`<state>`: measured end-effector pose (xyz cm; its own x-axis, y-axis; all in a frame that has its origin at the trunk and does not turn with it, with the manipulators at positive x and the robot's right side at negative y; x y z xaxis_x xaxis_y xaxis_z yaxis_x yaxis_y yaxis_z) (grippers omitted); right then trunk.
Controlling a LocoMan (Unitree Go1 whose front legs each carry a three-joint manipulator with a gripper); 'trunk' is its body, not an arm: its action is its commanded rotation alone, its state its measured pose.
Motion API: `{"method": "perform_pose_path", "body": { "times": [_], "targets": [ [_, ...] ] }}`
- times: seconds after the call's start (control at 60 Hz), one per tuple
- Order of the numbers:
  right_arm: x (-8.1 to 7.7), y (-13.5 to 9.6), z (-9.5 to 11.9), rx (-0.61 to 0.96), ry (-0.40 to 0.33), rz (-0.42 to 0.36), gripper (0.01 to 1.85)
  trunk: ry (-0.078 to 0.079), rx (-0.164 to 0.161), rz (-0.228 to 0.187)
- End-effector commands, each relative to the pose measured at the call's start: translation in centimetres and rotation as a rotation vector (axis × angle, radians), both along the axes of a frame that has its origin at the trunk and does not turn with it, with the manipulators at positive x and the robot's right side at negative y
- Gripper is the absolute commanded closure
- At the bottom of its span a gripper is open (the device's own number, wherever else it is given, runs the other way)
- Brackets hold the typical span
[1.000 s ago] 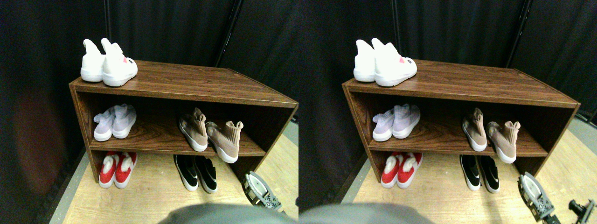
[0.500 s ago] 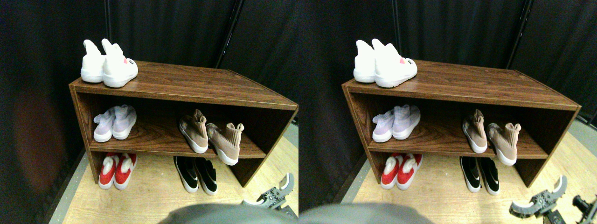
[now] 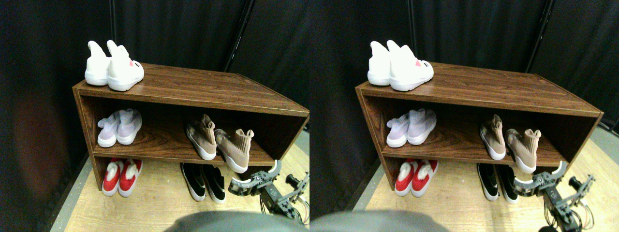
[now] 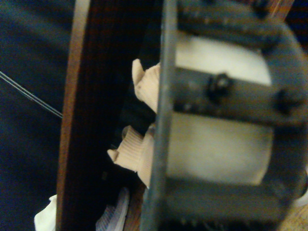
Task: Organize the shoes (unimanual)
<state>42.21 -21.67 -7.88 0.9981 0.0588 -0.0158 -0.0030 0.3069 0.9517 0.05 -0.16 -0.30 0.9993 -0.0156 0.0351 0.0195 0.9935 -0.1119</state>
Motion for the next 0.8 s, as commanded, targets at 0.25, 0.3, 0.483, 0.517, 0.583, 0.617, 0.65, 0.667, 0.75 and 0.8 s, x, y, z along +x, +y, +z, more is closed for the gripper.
{"method": "perform_pose_path", "body": {
  "times": [0.25, 0.3, 0.483, 0.517, 0.583, 0.617, 0.65, 0.667, 0.75, 0.8],
  "targets": [
    [2.9, -1.0, -2.0, 0.035, 0.046, -0.063, 0.3, -0.003, -0.008, 0.015],
    [3.2, -1.0, -2.2, 0.047, 0.05, -0.063, 0.3, -0.001, -0.008, 0.015],
    [4.4, -0.9, -2.8, 0.005, 0.07, -0.078, 0.31, 0.002, -0.009, 0.019],
    [4.5, -0.9, -2.9, 0.007, 0.075, -0.078, 0.31, 0.002, -0.009, 0.019],
    [4.9, -0.9, -3.2, 0.025, 0.077, -0.074, 0.32, 0.004, -0.012, 0.021],
    [5.0, -0.9, -3.3, 0.027, 0.08, -0.084, 0.31, 0.004, -0.012, 0.021],
    [5.1, -0.9, -3.3, 0.03, 0.083, -0.088, 0.3, 0.007, -0.012, 0.024],
    [5.1, -0.9, -3.3, 0.033, 0.084, -0.089, 0.3, 0.007, -0.012, 0.024],
    [5.5, -0.8, -3.5, 0.026, 0.08, -0.101, 0.31, 0.007, -0.012, 0.025],
    [5.5, -0.8, -3.6, 0.053, 0.085, -0.093, 0.33, 0.007, -0.012, 0.025]
  ]
}}
